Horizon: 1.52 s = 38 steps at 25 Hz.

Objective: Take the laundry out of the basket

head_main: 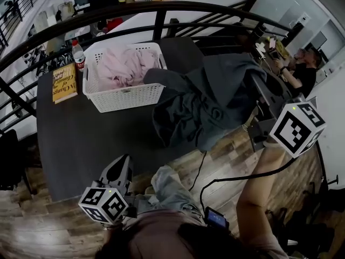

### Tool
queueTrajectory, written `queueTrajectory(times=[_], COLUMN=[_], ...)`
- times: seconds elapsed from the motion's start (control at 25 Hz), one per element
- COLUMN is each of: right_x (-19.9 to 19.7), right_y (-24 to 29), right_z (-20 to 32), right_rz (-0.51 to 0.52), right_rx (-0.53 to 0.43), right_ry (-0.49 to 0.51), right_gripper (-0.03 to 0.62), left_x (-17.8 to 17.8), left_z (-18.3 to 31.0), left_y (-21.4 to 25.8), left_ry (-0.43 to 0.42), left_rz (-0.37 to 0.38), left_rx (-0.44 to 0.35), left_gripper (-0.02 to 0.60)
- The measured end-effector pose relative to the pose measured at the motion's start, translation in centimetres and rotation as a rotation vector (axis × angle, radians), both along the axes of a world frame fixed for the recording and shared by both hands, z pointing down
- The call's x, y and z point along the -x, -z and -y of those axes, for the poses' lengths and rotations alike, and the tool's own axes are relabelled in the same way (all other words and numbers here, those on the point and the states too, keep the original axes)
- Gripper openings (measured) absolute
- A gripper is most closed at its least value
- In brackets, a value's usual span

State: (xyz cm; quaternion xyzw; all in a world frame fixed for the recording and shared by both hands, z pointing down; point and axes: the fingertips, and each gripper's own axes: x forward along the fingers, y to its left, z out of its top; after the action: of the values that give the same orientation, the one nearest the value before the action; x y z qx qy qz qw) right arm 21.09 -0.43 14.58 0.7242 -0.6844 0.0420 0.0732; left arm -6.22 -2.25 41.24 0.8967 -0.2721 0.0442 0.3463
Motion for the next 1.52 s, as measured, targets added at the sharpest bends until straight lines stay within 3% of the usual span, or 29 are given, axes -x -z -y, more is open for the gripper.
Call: queueTrajectory(times=[0.2,0.48,1.0,1.52], right_x=[-2.9,-7.3,-14.7,-19.3], right_y=[-1.2,-2.8,-8.6,-13.9], right_z=[-1.1,-1.4,-0.1,1.7], right_rz=[0.015,0.041,0.122,0.203], right_rx=[0.013,0.032,0.126,0.195], right_ry=[-0.05,-0.047,0.02,0.074], right_gripper=[0.055,0.055,0.055,0.055], left_x=[-1.7,-5.9,-13.7,-17.7], left_z=[0.2,0.0,-1.0,-2.0], left_y=[-0.1,0.1,0.8,0.6], left_ry=[-0.02,-0.008,0.021,0.09], left_rz=[0.012,0.018,0.038,0.062], left_rx=[-0.008,-0.011,-0.016,-0.016], left_gripper=[-0.002,-0.002,-0.002,-0.002])
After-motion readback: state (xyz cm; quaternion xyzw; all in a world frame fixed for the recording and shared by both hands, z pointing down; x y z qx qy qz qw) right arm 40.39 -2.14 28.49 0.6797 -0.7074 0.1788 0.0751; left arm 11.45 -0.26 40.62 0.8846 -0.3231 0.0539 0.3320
